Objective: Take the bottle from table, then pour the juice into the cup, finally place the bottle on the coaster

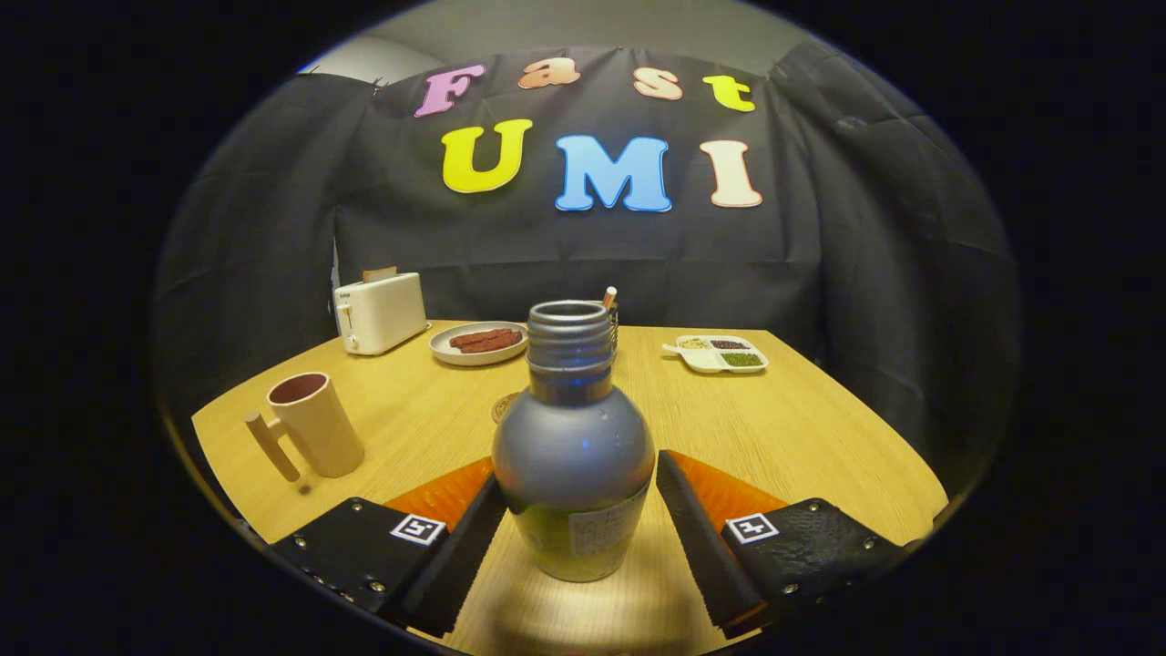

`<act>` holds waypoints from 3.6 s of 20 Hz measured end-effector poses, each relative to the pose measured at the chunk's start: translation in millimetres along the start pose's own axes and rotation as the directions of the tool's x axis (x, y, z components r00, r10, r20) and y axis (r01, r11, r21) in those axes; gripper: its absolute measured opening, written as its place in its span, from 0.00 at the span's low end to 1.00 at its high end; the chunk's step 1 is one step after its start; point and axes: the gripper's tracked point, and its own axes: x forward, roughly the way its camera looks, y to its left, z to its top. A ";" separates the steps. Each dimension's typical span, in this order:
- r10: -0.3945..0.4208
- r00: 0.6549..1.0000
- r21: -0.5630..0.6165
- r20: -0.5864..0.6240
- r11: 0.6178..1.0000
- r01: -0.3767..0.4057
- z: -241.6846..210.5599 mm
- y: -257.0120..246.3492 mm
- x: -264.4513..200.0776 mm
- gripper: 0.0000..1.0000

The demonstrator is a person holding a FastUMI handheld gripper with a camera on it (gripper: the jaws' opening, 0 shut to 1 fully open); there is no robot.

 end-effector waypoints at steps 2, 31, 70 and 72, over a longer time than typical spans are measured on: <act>-0.004 1.000 0.003 -0.024 1.000 0.004 -8.2 0.3 2.8 0.97; 0.084 0.987 -0.325 -0.137 0.938 -0.125 50.1 79.6 1.3 0.71; -0.153 0.936 -0.910 -0.316 0.328 -0.253 23.9 164.8 31.6 0.72; -0.173 0.932 -0.918 -0.319 0.303 -0.257 26.3 162.5 35.1 0.71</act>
